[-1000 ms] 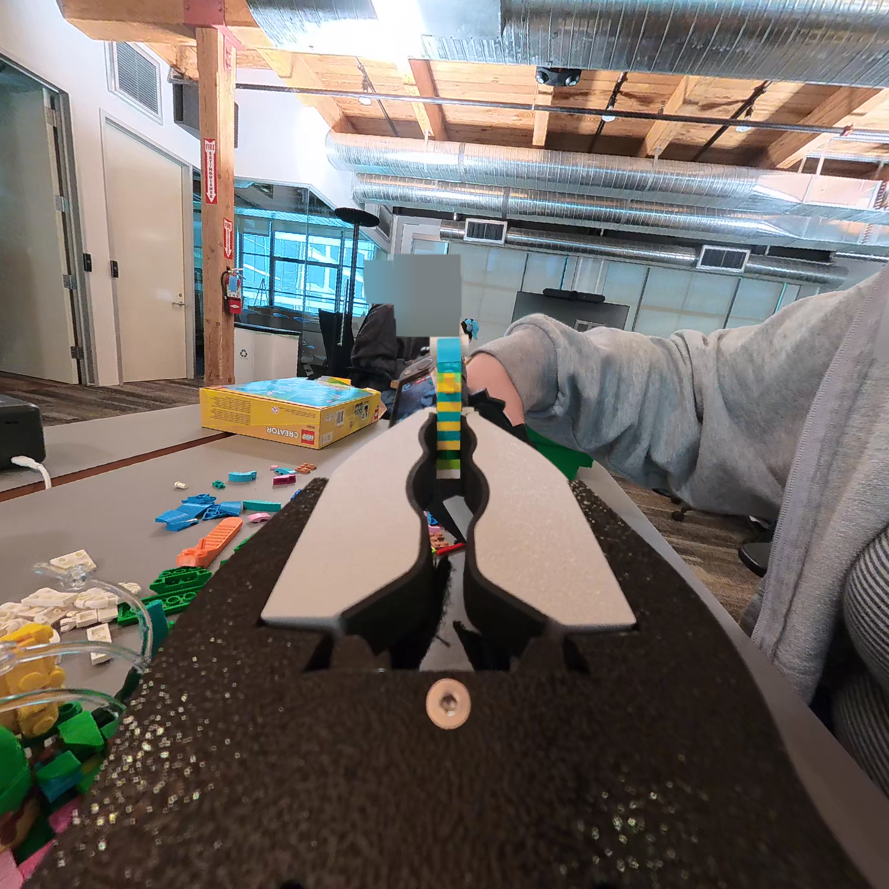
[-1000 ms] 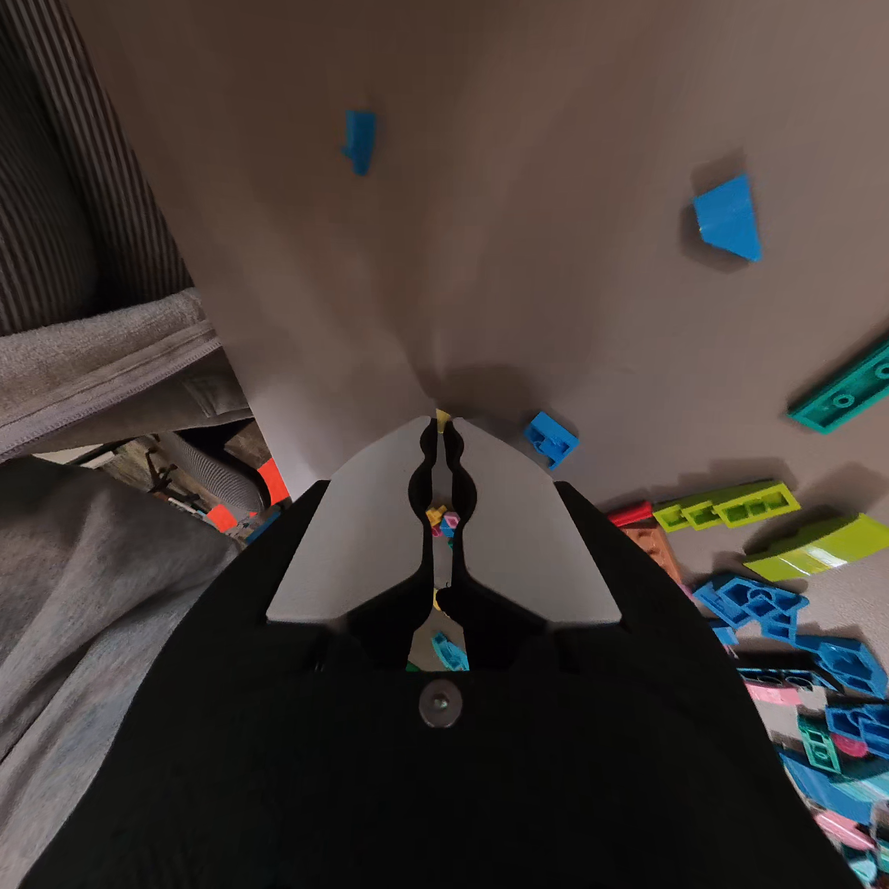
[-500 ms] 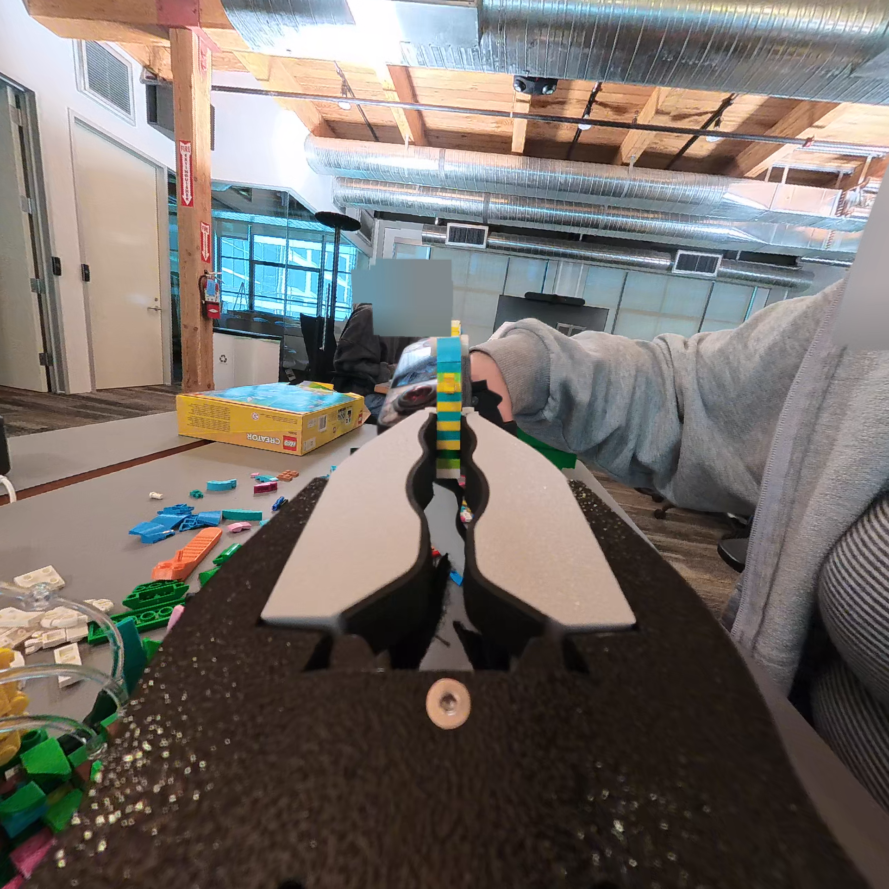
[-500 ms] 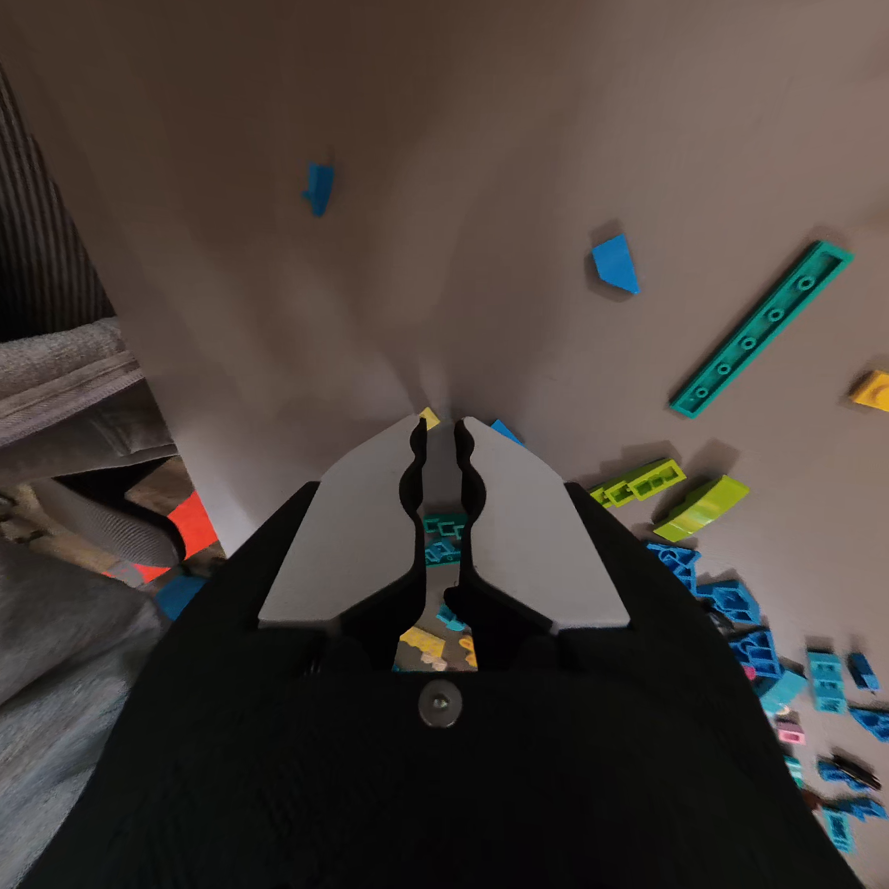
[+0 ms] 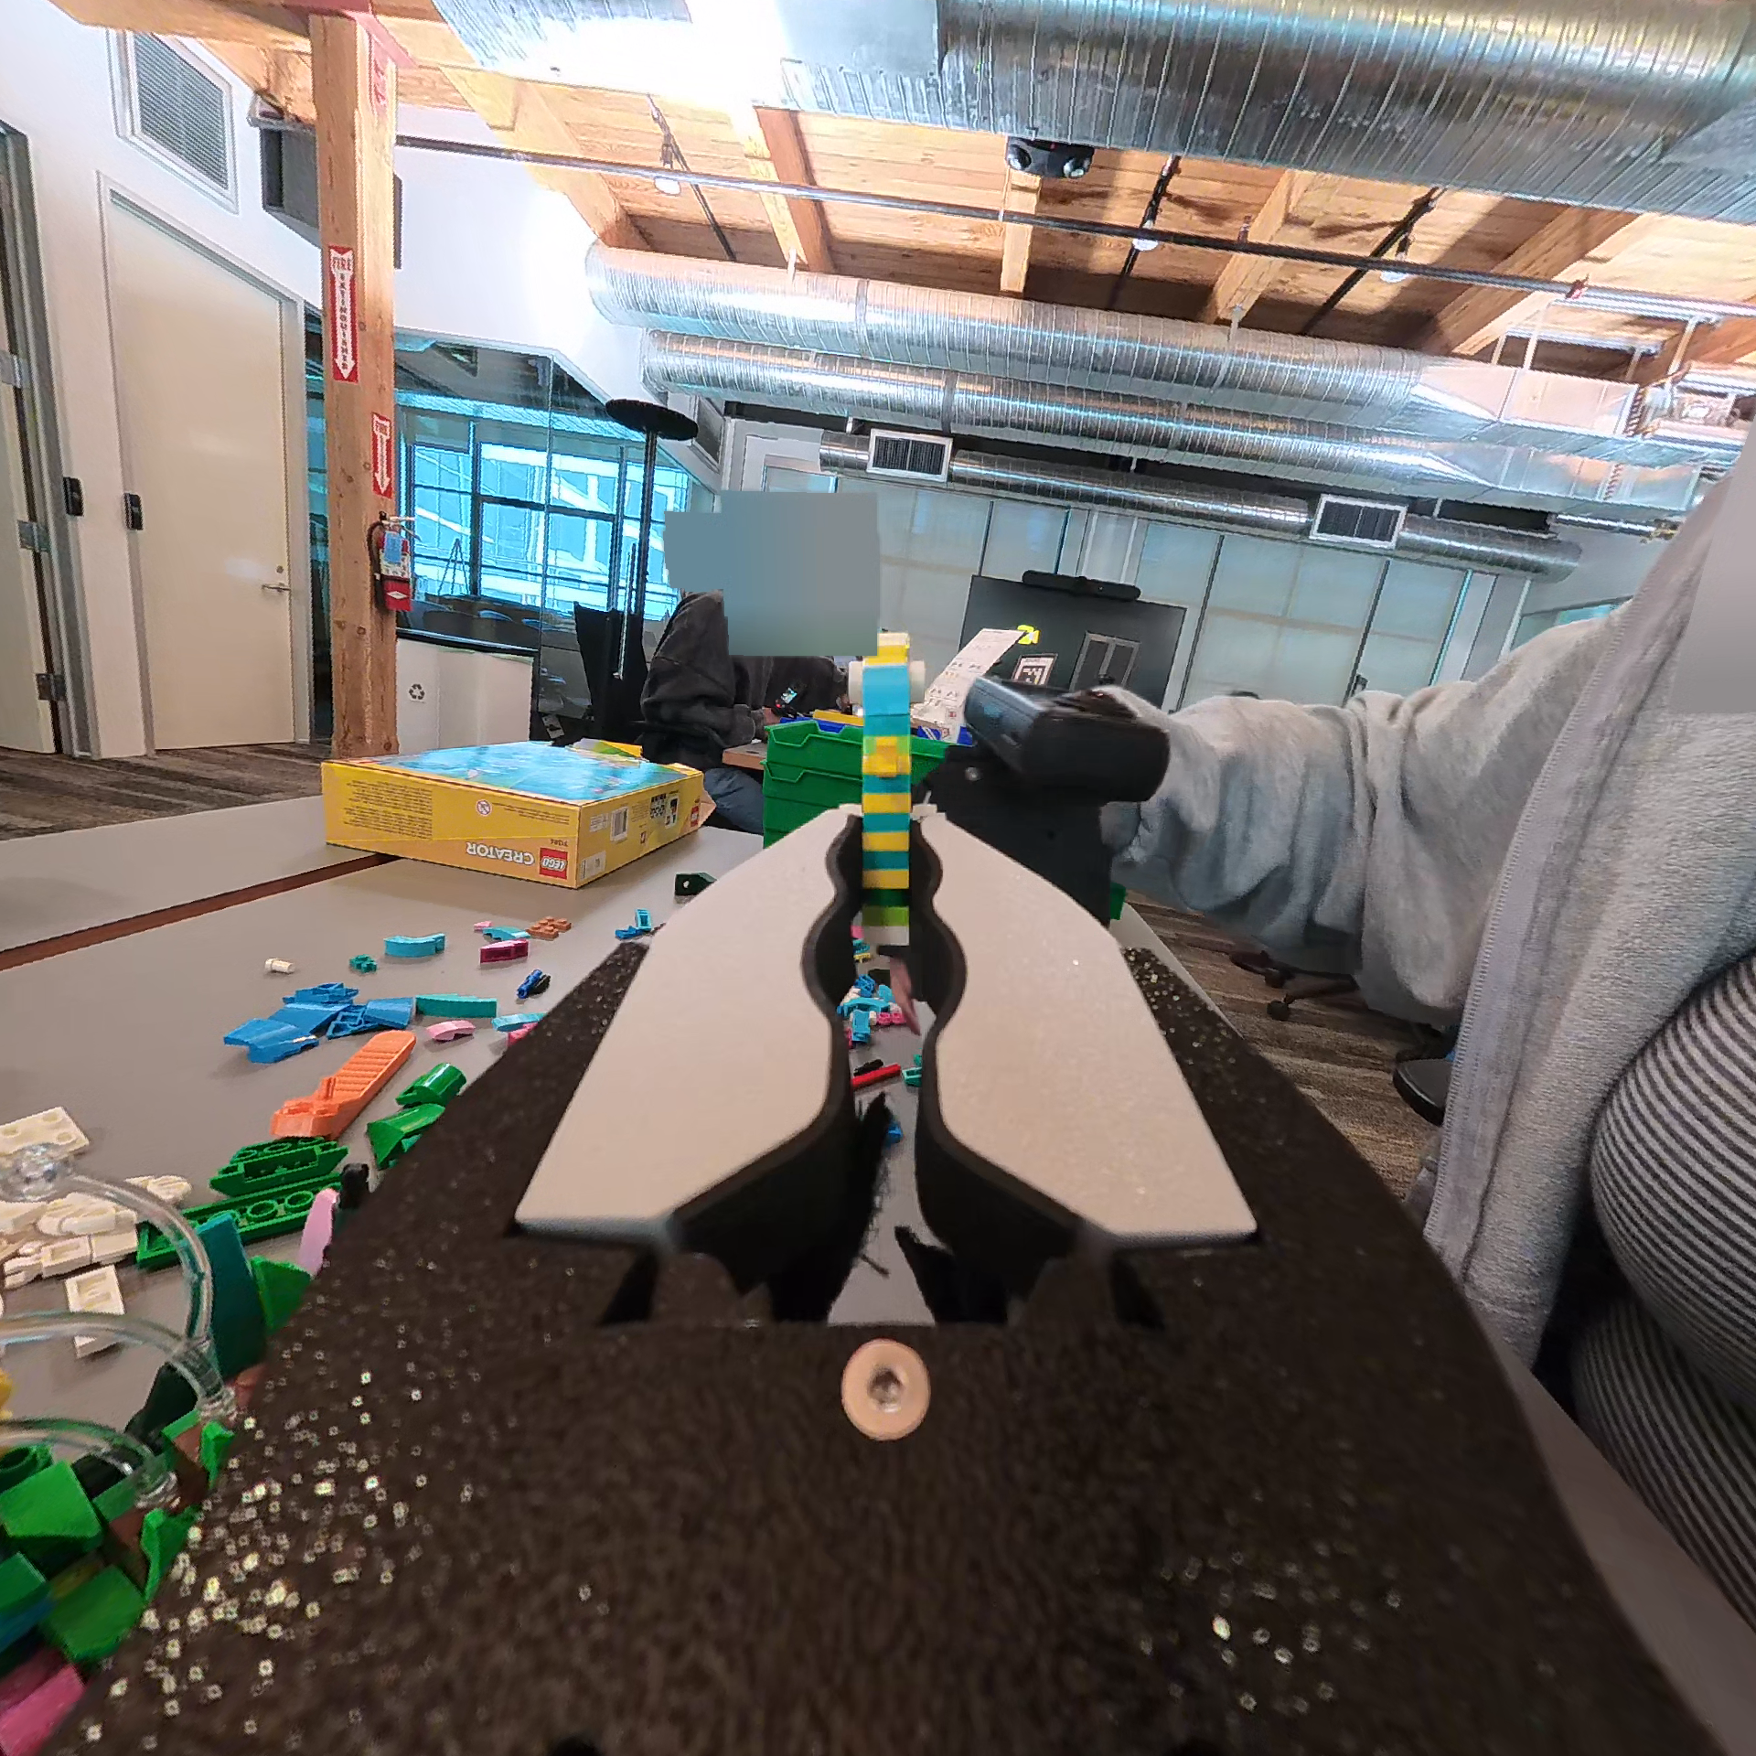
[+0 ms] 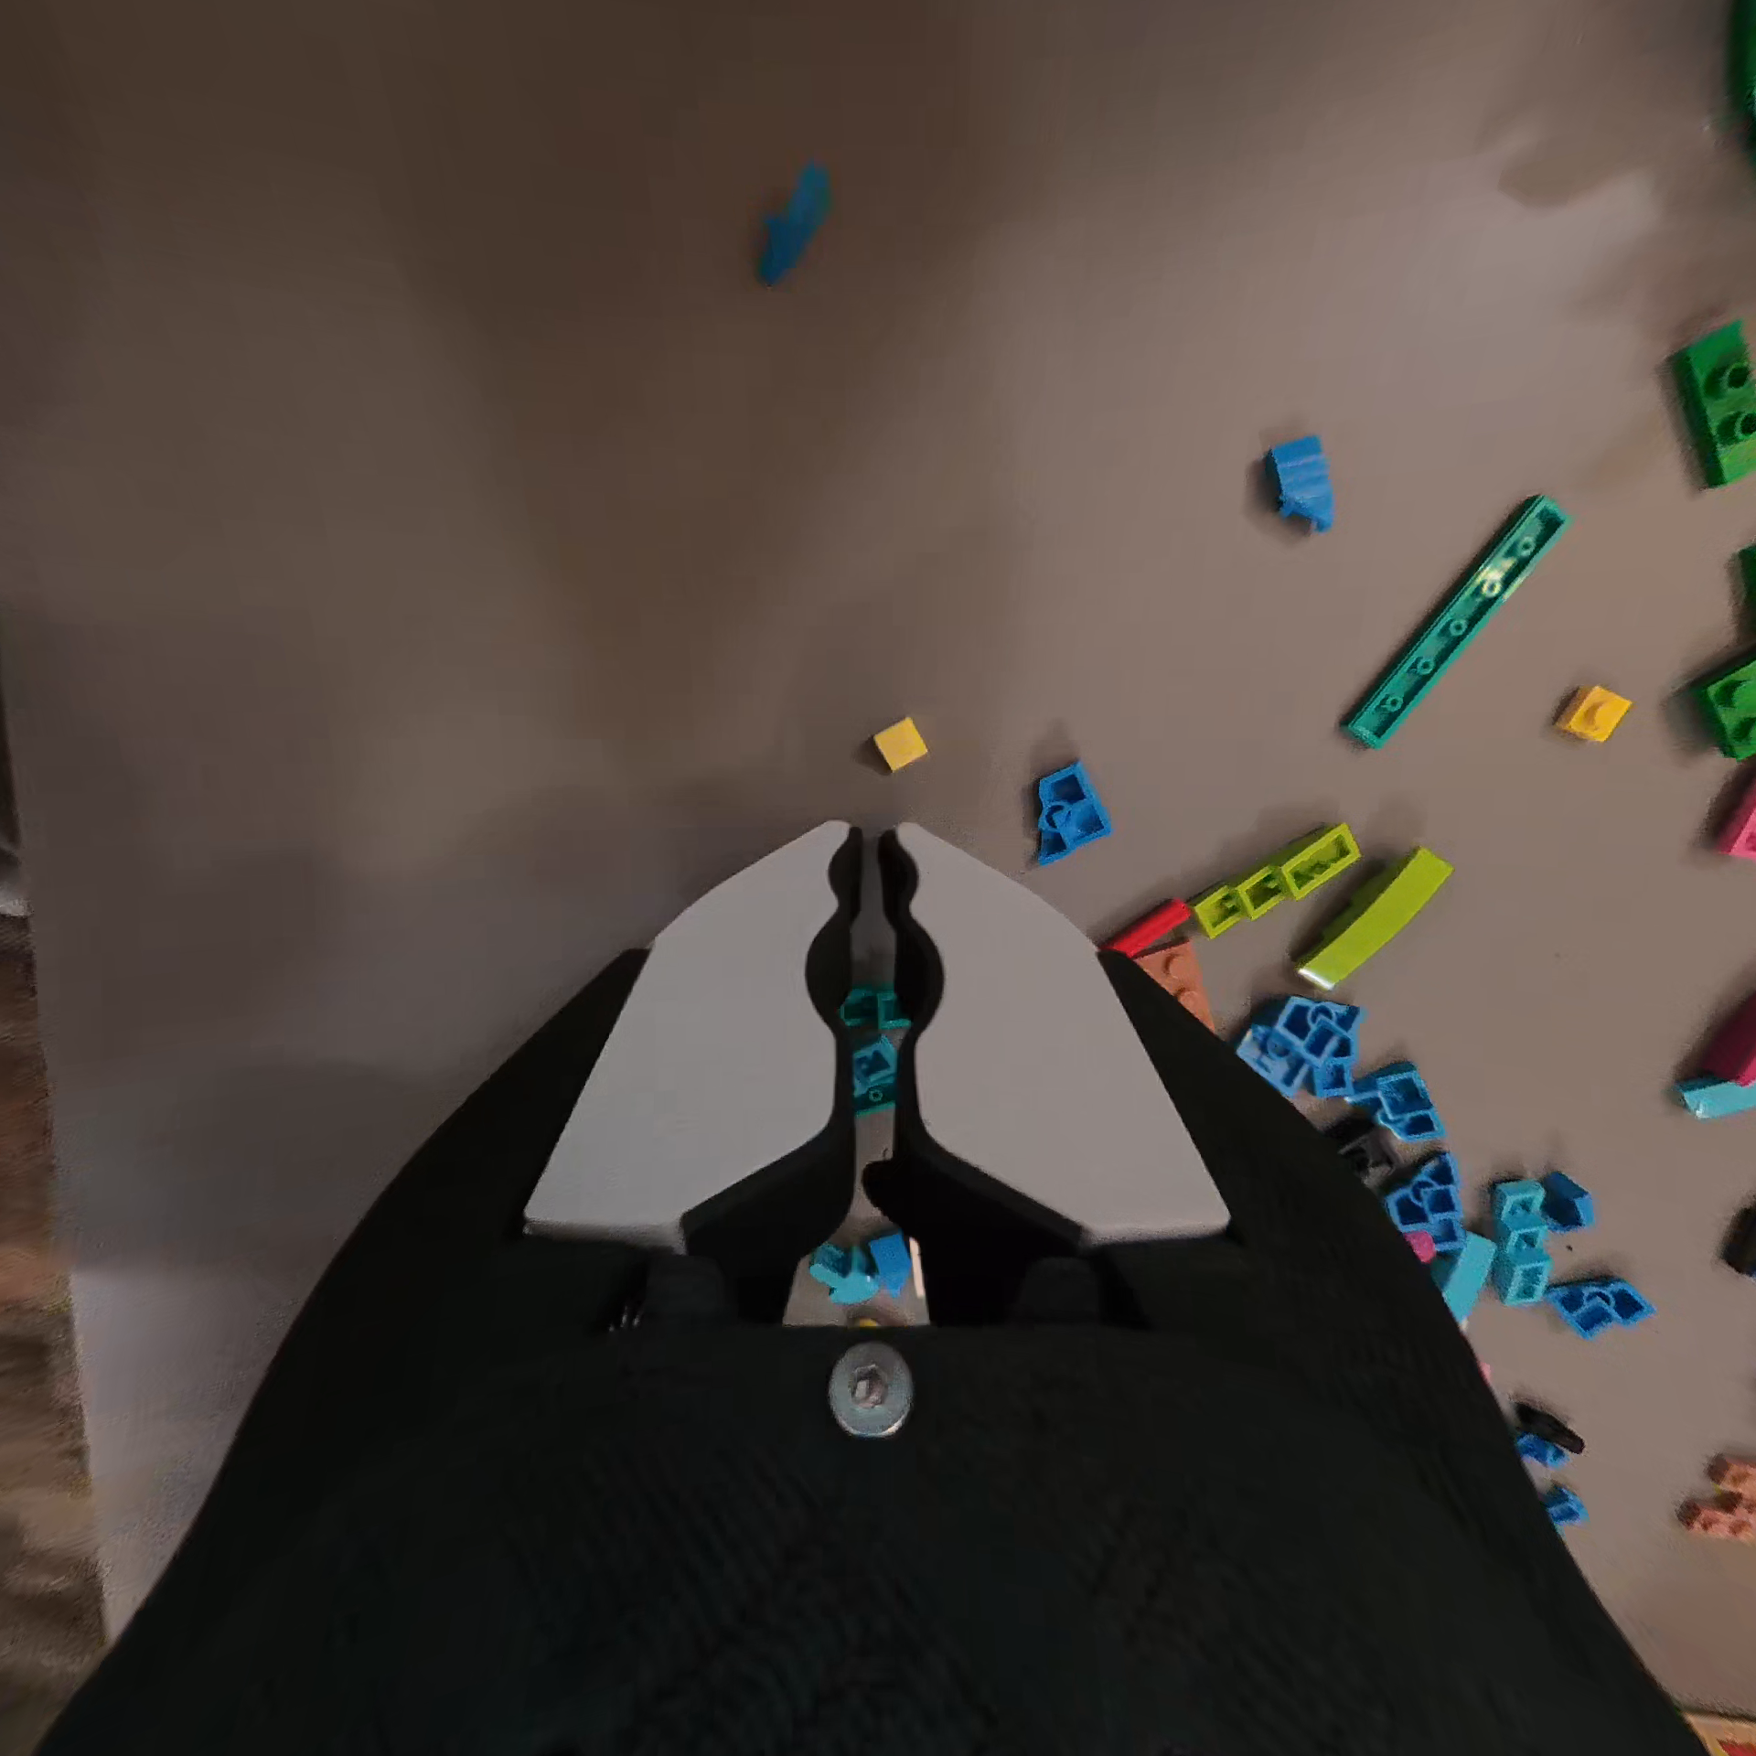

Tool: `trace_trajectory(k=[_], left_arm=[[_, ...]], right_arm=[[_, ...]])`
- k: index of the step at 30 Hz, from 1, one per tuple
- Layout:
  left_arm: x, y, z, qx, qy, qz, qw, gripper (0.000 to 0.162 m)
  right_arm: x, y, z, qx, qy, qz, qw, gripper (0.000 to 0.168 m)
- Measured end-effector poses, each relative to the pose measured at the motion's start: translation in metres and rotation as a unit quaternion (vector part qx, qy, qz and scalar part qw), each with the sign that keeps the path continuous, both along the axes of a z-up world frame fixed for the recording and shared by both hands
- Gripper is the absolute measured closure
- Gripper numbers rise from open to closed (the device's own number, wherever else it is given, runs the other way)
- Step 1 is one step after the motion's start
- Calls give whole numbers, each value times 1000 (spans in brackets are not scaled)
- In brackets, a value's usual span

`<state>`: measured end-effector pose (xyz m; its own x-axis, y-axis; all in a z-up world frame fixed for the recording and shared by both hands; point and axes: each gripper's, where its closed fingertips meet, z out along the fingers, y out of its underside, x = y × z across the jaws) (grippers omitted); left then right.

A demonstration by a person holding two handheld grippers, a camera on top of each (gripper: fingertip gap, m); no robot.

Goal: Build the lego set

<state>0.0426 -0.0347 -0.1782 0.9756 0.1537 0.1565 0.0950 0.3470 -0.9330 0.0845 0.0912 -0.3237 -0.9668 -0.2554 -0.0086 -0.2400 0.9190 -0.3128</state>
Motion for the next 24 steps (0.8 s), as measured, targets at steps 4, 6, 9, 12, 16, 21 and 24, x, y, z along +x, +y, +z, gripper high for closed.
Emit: trace_trajectory(k=[4,6,9,12,16,21,24], left_arm=[[0,0,0,0,-1,0,1000,154],[0,0,0,0,-2,-1,1000,154],[1,1,-1,-2,-2,-3,1000,154],[1,1,-1,-3,-2,-4,1000,154],[1,2,-2,-4,-4,-6,1000,154],[1,2,-2,-4,-4,-6,1000,154],[1,2,-2,-3,-5,-7,1000,154]], right_arm=[[0,-5,-1,-32,16,-6,999,167],[0,-8,-1,-47,20,-5,999,168],[0,-12,-1,-60,23,-7,998,168],[2,-19,-1,-74,13,-19,997,168],[-1,-25,5,-97,9,-38,995,161],[-4,-26,7,-110,-9,-56,992,156],[-2,-29,8,-120,-33,-69,990,157]])
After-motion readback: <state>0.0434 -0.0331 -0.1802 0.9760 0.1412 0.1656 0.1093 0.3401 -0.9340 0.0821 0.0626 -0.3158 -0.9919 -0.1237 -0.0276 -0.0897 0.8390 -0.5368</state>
